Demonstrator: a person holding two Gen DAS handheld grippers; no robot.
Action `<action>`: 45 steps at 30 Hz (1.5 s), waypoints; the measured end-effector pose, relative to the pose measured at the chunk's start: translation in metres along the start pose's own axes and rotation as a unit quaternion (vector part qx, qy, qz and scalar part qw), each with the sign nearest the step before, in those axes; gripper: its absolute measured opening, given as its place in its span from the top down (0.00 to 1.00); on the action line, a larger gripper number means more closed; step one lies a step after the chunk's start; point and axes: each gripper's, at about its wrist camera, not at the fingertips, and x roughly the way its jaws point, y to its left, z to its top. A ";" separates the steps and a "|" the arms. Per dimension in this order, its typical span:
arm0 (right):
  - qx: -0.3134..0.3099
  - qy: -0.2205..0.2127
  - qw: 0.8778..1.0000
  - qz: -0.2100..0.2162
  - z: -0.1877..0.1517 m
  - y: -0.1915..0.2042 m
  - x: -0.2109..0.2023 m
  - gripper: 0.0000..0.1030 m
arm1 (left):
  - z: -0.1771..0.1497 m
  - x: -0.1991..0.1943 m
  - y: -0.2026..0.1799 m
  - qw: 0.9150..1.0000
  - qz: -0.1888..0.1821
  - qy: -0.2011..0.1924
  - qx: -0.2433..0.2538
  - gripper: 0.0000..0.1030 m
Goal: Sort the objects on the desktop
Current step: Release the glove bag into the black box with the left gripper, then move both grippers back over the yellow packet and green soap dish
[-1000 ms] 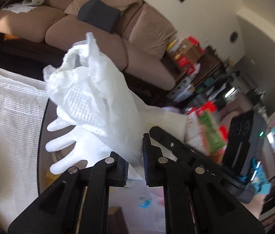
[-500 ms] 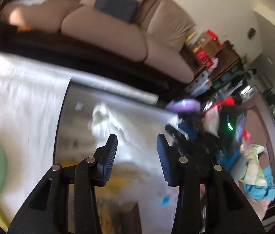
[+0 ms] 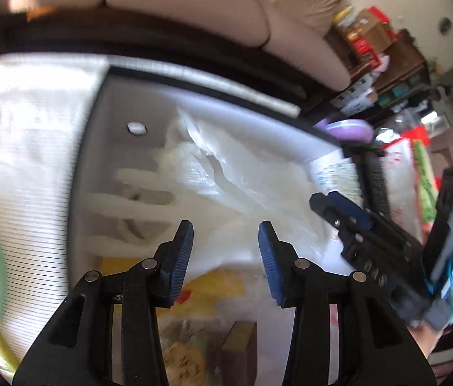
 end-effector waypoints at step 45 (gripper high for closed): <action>-0.023 0.027 0.978 0.207 -0.336 0.310 -0.117 0.18 | -0.343 -0.243 0.260 0.992 0.038 -0.095 -0.067 0.10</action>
